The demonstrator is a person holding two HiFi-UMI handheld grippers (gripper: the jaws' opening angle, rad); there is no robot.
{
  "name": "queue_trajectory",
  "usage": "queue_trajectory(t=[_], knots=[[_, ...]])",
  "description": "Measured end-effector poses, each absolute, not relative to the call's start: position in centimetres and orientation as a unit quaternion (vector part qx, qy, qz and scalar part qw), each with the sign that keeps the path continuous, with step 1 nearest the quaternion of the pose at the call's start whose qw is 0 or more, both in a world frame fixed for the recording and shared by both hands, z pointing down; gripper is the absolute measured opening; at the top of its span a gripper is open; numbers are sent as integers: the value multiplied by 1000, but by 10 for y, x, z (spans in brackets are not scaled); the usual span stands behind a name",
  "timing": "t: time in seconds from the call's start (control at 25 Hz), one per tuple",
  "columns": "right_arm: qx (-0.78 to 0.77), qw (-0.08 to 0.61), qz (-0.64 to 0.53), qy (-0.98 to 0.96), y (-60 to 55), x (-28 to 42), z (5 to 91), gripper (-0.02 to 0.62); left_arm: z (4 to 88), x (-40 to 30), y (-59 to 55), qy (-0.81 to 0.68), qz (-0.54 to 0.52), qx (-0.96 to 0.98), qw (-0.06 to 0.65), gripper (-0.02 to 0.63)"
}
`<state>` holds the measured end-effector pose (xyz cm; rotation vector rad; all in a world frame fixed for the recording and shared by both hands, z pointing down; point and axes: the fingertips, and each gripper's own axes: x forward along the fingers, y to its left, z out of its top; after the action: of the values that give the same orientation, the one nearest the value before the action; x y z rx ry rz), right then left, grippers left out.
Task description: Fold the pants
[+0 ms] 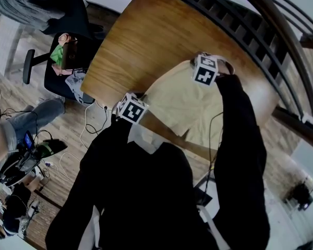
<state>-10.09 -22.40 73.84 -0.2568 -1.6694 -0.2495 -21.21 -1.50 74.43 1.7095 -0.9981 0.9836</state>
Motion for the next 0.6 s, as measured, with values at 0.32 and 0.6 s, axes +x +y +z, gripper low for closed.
queue_trajectory(t=[0.32,0.6], knots=[[-86,656,-116,-741,-226,-99,712,6,717,-208,-15,-406,384,705,437,15],[-62,660,-132,-737,-220,-90,679,6,671,-183,-15,-396,344,737,427,14]])
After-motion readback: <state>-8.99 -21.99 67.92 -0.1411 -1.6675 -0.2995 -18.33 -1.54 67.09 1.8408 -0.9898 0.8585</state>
